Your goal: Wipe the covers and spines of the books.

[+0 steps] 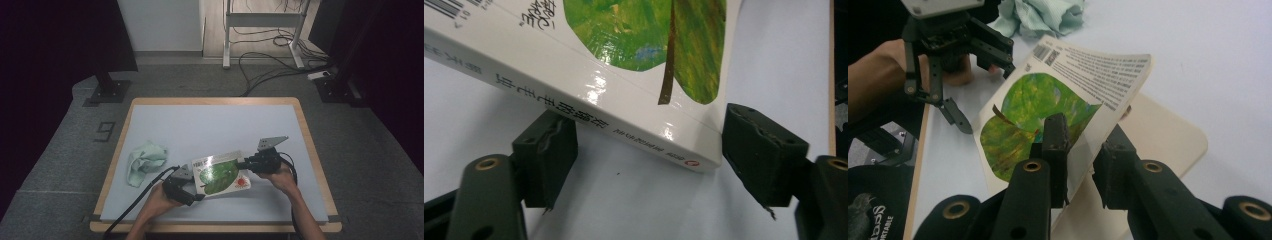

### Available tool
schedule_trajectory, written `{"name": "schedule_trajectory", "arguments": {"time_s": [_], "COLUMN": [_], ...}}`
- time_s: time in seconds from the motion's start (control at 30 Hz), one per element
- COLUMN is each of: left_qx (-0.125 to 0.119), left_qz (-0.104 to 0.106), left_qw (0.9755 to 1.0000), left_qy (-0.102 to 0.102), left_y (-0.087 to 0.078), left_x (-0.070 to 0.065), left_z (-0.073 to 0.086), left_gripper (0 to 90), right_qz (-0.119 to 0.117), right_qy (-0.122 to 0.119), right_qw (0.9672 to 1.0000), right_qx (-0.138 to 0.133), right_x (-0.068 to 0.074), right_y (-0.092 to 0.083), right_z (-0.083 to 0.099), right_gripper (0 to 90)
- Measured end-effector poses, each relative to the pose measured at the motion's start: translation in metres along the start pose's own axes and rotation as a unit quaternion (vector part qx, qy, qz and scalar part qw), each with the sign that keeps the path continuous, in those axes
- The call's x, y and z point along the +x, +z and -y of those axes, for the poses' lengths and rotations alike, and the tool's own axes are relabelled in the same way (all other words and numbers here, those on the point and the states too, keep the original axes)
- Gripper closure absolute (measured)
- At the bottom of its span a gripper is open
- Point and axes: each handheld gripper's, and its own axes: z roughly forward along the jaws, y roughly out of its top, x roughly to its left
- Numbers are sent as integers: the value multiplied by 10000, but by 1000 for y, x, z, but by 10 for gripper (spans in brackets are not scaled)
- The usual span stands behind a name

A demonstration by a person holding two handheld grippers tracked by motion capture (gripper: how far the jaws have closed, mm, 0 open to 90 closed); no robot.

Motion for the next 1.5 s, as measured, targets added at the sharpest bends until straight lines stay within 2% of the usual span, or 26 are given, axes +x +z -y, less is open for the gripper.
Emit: {"name": "schedule_trajectory", "arguments": {"time_s": [0.2,0.33,0.47,0.57,0.7,1.0,1.13,1.33,1.43,1.5], "left_qx": [7,-11,-24,-15,-31,-247,-225,-197,-186,-183], "left_qz": [23,-58,-364,-556,-700,-493,-525,-592,-665,-646], "left_qw": [10000,9999,9991,9981,9972,9984,9983,9979,9973,9973], "left_qy": [56,102,237,250,265,102,124,183,269,306], "left_y": [-1,-1,-3,-5,-6,-5,-4,-4,-3,-3], "left_x": [-2,-4,-5,-4,-4,-5,-8,-10,-12,-13], "left_z": [0,0,-1,-1,1,9,10,11,11,11], "left_gripper": [290,305,348,384,460,588,612,626,661,699], "right_qz": [65,131,294,447,684,683,692,771,965,873], "right_qy": [152,222,237,210,157,37,-35,-68,-16,30], "right_qw": [9998,9995,9992,9988,9975,9976,9975,9969,9952,9960], "right_qx": [149,162,100,55,52,72,108,119,145,167], "right_x": [-2,-4,-5,-5,-4,1,4,2,1,0], "right_y": [1,3,6,9,15,11,6,-4,-7,-7], "right_z": [3,4,1,-4,-10,-8,-5,-1,2,4], "right_gripper": [749,743,739,736,718,675,661,594,549,494]}}
